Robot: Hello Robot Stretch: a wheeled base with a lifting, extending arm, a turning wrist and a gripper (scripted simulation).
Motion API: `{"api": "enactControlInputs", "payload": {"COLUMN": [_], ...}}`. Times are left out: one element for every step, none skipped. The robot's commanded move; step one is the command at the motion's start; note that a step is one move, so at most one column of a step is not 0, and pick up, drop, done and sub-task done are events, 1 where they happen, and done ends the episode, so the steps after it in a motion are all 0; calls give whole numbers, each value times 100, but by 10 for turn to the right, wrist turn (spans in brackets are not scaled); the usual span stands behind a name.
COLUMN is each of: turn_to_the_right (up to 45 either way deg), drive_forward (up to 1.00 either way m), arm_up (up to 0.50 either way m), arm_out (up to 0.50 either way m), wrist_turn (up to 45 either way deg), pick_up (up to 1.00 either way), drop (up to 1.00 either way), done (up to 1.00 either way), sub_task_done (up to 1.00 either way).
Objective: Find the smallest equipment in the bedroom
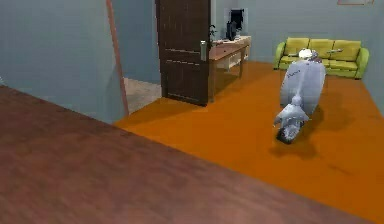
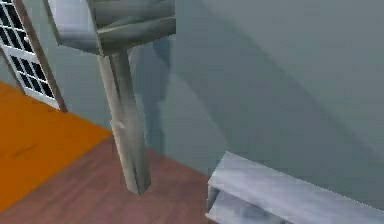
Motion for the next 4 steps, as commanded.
{"api": "enactControlInputs", "payload": {"turn_to_the_right": [-60, 0, 0, 0], "drive_forward": [0, 100, 100, 75], "arm_up": [0, 0, 0, 0], "arm_out": [0, 0, 0, 0], "wrist_turn": [0, 0, 0, 0], "pick_up": [0, 0, 0, 0], "drop": [0, 0, 0, 0], "done": [0, 0, 0, 0], "sub_task_done": [0, 0, 0, 0]}}
